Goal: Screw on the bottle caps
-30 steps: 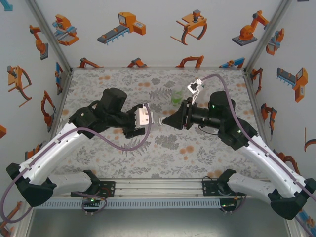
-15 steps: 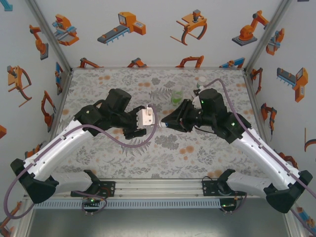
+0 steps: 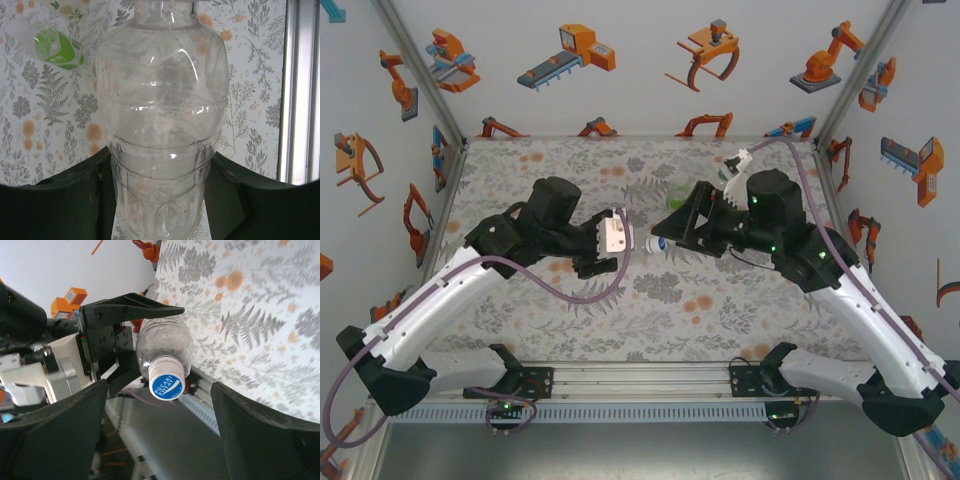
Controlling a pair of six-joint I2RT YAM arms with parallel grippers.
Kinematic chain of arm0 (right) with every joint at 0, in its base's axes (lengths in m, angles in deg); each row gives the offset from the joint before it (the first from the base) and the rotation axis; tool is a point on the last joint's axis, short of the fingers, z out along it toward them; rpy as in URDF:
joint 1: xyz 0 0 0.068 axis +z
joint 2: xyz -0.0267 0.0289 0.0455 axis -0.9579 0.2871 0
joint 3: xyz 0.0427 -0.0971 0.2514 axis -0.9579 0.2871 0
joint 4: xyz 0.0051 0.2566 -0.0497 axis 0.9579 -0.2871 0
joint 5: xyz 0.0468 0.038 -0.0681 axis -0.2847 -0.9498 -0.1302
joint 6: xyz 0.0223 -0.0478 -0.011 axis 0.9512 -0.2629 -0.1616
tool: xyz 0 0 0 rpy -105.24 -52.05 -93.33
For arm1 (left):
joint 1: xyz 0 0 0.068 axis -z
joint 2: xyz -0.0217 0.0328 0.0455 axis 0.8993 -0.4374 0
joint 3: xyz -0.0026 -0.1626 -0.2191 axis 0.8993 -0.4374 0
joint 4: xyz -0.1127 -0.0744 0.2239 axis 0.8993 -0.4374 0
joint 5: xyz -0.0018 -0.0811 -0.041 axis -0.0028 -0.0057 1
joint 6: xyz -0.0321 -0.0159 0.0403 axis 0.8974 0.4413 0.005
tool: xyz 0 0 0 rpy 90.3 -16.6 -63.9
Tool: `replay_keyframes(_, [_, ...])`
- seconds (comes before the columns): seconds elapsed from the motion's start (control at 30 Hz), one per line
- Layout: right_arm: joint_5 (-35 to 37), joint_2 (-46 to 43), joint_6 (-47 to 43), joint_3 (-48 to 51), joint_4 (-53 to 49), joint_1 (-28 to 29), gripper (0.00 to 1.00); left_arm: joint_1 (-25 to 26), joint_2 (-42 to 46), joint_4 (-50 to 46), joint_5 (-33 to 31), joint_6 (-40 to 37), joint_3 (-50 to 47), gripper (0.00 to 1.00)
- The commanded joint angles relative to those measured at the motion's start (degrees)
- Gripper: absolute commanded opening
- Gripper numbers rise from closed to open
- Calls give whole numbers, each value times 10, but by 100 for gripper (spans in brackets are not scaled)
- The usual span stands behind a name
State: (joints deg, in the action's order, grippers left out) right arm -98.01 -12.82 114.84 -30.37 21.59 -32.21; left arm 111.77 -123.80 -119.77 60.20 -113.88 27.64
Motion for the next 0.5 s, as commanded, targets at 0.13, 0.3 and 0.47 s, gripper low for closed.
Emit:
replay_keyframes(0.13, [-56, -23, -299, -9, 84, -3, 69, 5, 21, 7, 28, 0, 6, 1])
replay_keyframes(0.3, [-189, -23, -515, -16, 98, -3, 66, 5, 29, 5, 42, 2, 3, 0])
replay_keyframes(0.47, [-261, -22, -735, -16, 56, -3, 65, 5, 30, 5, 61, 5, 5, 1])
